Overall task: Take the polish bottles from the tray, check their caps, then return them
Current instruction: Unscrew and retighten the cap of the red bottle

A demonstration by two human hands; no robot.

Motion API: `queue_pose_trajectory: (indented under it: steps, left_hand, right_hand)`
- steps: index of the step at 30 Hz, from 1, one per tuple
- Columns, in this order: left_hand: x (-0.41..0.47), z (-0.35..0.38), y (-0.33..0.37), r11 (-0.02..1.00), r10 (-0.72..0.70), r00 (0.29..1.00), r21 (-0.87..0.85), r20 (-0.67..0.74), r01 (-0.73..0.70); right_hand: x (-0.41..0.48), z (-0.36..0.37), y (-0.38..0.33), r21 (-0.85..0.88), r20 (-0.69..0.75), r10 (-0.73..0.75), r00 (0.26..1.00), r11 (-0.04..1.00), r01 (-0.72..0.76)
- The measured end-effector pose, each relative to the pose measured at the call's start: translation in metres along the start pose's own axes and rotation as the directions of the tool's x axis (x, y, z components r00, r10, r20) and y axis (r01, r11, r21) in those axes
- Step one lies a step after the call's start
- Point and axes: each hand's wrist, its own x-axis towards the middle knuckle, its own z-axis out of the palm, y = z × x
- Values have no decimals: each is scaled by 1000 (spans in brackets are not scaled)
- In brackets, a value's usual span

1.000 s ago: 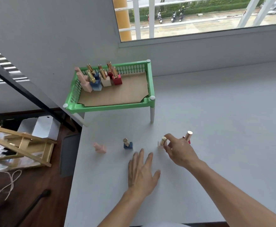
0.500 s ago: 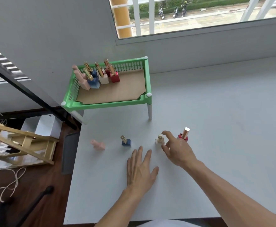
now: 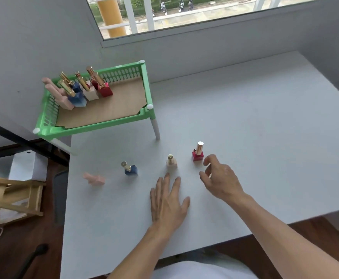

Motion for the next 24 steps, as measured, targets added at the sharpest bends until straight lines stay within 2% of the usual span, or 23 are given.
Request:
queue_pose_trajectory:
  steps: [4,8,24]
  left_hand:
    - [3,1,10,1000,-4,1000,11,-9,4]
    - [3,-1,13,1000,-16,1000,6,-14,16]
    - [2,-2,16,996,-75,997,-59,-33,73]
  right_hand:
    - [14,-6,7,-44,68,69,995,997,-66]
    - [31,-8,8,-67,102,50,993,997,-43]
    - [49,-20,14,91,176,23,984,995,-40]
